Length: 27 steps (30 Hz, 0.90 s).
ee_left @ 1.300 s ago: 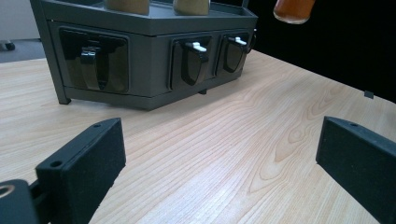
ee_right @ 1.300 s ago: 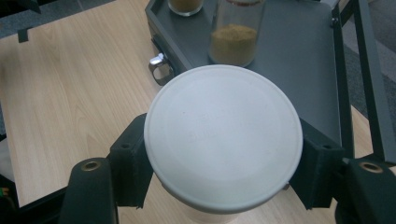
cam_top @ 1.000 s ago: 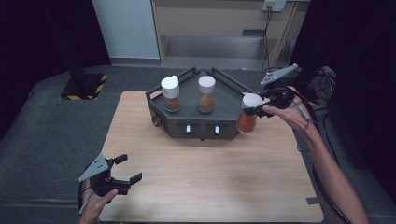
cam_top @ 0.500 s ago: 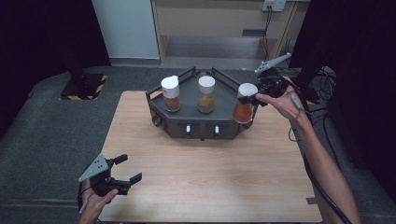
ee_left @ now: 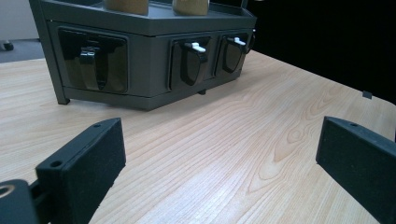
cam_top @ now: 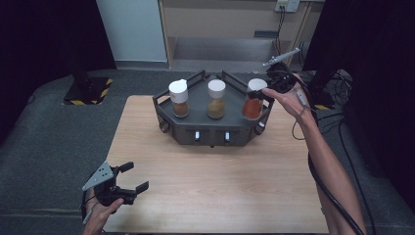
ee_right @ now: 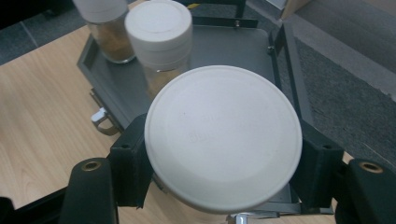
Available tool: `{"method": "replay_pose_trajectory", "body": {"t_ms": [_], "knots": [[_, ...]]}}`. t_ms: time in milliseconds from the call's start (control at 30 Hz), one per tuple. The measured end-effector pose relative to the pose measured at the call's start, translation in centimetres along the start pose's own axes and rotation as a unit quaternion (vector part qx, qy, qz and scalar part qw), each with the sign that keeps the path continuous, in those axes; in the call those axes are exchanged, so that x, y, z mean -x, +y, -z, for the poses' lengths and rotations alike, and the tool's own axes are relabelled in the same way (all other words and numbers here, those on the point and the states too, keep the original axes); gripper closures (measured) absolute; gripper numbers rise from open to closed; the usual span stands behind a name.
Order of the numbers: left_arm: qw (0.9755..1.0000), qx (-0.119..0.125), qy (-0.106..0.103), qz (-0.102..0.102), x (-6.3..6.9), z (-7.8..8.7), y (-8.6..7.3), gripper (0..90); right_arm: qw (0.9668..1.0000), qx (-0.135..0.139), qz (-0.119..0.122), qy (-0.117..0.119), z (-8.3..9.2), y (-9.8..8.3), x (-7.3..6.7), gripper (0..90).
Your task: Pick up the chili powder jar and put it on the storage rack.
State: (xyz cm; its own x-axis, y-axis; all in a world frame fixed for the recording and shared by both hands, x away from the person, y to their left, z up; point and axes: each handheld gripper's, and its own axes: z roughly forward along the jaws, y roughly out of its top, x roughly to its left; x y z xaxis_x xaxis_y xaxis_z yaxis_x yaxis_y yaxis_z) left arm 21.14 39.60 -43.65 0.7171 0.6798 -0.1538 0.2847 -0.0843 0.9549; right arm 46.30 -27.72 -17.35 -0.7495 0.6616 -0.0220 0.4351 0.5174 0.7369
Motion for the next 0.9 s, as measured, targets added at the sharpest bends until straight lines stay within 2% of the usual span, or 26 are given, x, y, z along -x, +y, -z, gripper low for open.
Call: {"method": "replay_pose_trajectory", "body": {"t_ms": [367,767,900], "knots": [[1.0000,0.001,0.000,0.002,0.0,0.0,0.0,0.1,0.9991,-0.003,-0.029,-0.030,-1.9,0.2,0.5,33.9],[1.0000,0.002,-0.001,0.005,-0.1,0.0,-0.1,0.1,0.9978,-0.015,-0.035,-0.053,-3.6,1.3,0.8,33.9],[1.0000,0.002,-0.002,0.004,-0.2,0.0,-0.1,0.1,0.9978,-0.016,-0.037,-0.053,-4.1,1.4,0.9,33.9]]}}
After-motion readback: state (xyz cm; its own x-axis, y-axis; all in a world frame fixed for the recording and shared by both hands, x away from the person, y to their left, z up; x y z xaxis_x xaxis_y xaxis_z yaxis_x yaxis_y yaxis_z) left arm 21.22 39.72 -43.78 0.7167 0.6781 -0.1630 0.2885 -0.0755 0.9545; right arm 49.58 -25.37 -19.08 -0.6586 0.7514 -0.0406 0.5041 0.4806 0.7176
